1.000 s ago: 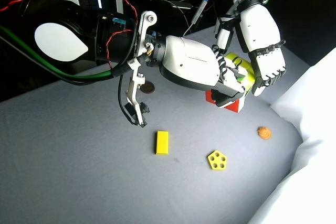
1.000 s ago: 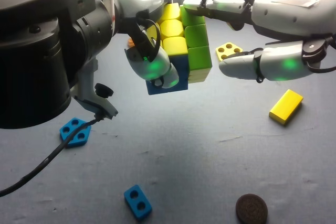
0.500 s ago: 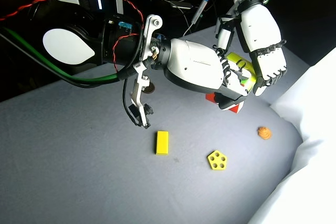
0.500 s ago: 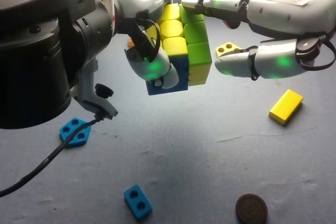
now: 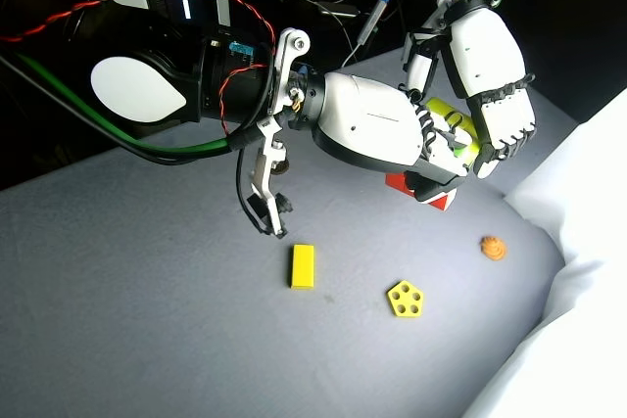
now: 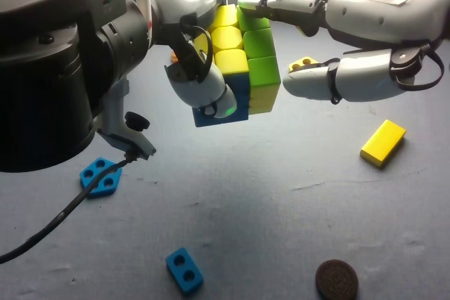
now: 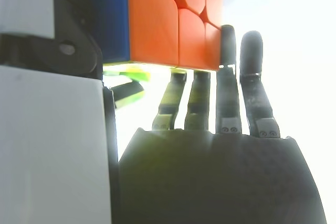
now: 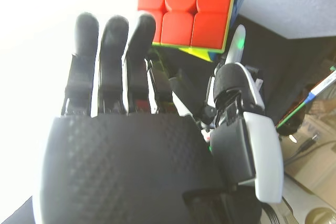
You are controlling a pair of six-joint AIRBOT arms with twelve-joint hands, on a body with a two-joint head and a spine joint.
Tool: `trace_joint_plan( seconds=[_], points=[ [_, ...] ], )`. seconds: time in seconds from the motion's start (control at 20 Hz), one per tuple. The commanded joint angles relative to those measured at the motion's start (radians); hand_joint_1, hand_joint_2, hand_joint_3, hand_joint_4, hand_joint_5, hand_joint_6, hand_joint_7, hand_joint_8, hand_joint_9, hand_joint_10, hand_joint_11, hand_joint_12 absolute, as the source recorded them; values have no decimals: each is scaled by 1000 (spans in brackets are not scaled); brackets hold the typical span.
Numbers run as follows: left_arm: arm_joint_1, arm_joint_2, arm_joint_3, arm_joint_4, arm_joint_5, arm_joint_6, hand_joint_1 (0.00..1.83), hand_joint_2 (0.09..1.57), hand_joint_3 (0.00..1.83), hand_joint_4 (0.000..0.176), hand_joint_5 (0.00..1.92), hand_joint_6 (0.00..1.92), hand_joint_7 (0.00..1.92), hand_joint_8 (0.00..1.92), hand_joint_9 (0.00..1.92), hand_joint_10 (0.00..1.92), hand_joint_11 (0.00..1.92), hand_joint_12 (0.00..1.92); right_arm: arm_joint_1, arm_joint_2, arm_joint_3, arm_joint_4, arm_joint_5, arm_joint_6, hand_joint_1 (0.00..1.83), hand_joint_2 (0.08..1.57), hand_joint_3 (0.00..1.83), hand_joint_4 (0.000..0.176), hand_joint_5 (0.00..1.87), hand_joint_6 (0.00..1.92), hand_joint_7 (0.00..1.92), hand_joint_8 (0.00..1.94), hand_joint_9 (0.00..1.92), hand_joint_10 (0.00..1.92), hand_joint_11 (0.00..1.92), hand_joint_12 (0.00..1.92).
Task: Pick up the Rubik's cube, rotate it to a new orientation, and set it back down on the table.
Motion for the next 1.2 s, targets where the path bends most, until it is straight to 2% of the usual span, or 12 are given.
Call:
trace_joint_plan(
  seconds=[0.0,0.1,0.4,0.5,0.65,0.75,0.95,1.0,1.05,1.1,1.15],
  points=[
    [-17,8,-1,86,37,-11,1127,1217,0,0,142,1416,208,1473,166,1446,0,1567,8,-1,3,9,96,-5,0,1319,0,0,79,1,254,1720,282,1921,175,1921],
    [-18,8,-2,86,37,-11,1111,1222,0,0,113,1454,202,1493,169,1466,0,1580,7,-4,6,10,95,-5,0,1314,0,0,86,3,299,1620,286,1921,167,1921],
    [-18,8,-2,86,37,-11,1071,1245,9,0,140,1397,192,1475,161,1460,0,1574,-2,-20,22,16,92,-7,0,1320,0,0,90,7,286,1674,297,1921,190,1921],
    [-18,8,-1,86,37,-11,1137,1203,0,0,156,1403,210,1483,165,1476,0,1587,-2,-20,22,16,97,-10,0,1327,2,0,81,1,297,1642,299,1921,198,1921],
    [-18,8,-1,86,37,-11,1118,1188,0,0,171,1357,241,1426,187,1419,0,1556,1,-18,22,16,159,-33,0,1325,1,0,96,5,308,1657,302,1921,199,1921],
    [-19,8,-1,86,37,-11,1118,1200,0,0,146,1382,220,1460,193,1437,3,1591,39,-6,21,26,179,-34,0,1325,0,0,84,0,308,1665,303,1921,198,1921],
    [-17,8,-3,86,37,-11,1136,1188,2,0,157,1320,252,1421,222,1380,1,1570,129,30,21,78,183,-27,0,1318,0,0,148,16,388,1558,335,1920,203,1921],
    [-14,8,-3,86,37,-11,1142,1192,3,0,166,1291,247,1417,219,1381,0,1551,146,42,21,86,184,-26,0,1317,0,0,142,10,373,1596,329,1921,186,1921],
    [-9,8,-3,86,37,-11,1230,1293,11,0,177,1325,502,1590,235,1389,0,1560,153,55,22,98,184,-26,0,1314,0,0,95,2,327,1623,303,1921,144,1921],
    [-4,8,-3,86,37,-11,1152,1230,0,0,185,1302,326,1441,222,1364,0,1523,150,66,22,126,184,-37,0,1314,0,0,94,4,322,1629,297,1921,135,1921],
    [2,8,-4,88,38,-11,1131,1214,0,0,173,1287,265,1424,208,1396,0,1537,136,73,22,181,192,-65,0,1311,0,0,99,6,328,1638,302,1921,140,1921]
  ],
)
